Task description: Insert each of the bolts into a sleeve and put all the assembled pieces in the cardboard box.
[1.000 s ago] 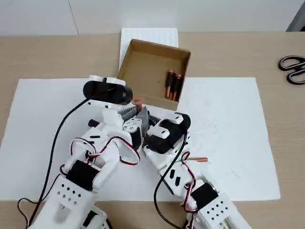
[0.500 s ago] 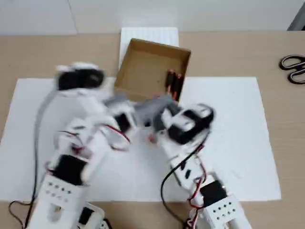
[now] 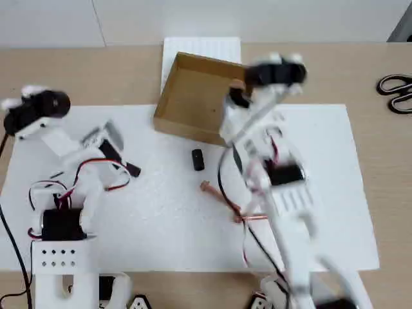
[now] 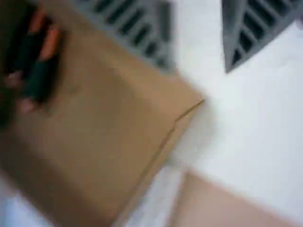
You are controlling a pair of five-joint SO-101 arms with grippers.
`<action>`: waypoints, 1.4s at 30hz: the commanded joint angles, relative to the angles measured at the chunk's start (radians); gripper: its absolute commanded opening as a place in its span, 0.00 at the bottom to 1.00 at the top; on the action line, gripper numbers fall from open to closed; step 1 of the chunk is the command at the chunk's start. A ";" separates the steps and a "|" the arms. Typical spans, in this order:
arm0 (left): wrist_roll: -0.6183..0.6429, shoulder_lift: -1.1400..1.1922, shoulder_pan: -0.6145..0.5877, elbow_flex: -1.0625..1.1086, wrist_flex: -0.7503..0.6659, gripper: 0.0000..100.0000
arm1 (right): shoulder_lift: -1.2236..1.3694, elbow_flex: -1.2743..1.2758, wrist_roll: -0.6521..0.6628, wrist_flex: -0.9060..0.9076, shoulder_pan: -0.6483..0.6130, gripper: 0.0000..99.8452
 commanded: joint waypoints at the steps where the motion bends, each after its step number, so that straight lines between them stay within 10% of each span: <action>1: 0.002 -0.008 -0.037 0.065 0.006 0.01 | 0.291 -0.301 -0.008 0.056 -0.004 0.00; 16: 0.002 -0.009 -0.046 0.107 0.028 0.01 | 0.825 -0.802 -0.006 0.248 0.005 0.01; 25: 0.002 -0.009 0.044 0.107 0.157 0.01 | 0.895 -0.855 -0.008 0.248 0.012 0.35; 38: -0.006 -0.008 -0.055 0.097 0.135 0.01 | 0.412 -0.850 -0.008 0.839 -0.068 0.38; 42: -0.183 -0.008 -0.058 0.054 0.141 0.01 | 0.220 -0.838 -0.008 1.049 -0.087 0.38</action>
